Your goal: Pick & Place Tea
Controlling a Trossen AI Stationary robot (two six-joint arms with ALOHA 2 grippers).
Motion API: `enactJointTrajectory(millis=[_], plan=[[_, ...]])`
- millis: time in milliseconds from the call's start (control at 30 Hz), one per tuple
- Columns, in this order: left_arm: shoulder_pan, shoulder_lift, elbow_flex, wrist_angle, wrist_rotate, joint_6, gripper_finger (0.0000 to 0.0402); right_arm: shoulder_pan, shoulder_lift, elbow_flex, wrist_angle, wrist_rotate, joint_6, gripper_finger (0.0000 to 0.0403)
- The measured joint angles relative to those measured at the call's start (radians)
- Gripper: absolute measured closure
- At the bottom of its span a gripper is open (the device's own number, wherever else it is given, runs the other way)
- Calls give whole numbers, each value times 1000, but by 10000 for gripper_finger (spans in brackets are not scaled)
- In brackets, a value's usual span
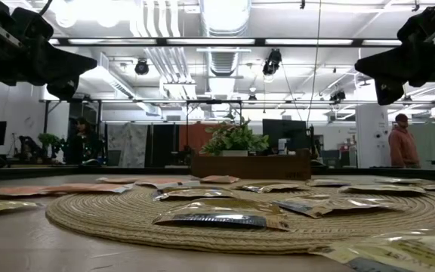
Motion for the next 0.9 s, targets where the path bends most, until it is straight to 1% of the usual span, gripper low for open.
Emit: enactJointTrajectory(millis=[567, 700, 833, 900], plan=[[0, 0, 0, 0, 0, 0, 402, 0, 0, 0, 11, 7, 6, 374], [0, 0, 0, 0, 0, 0, 402, 0, 0, 0, 14, 7, 68, 374], [0, 0, 0, 0, 0, 0, 402, 0, 0, 0, 28, 7, 174, 374], [0, 0, 0, 0, 0, 0, 402, -1, 0, 0, 44, 8, 177, 374]])
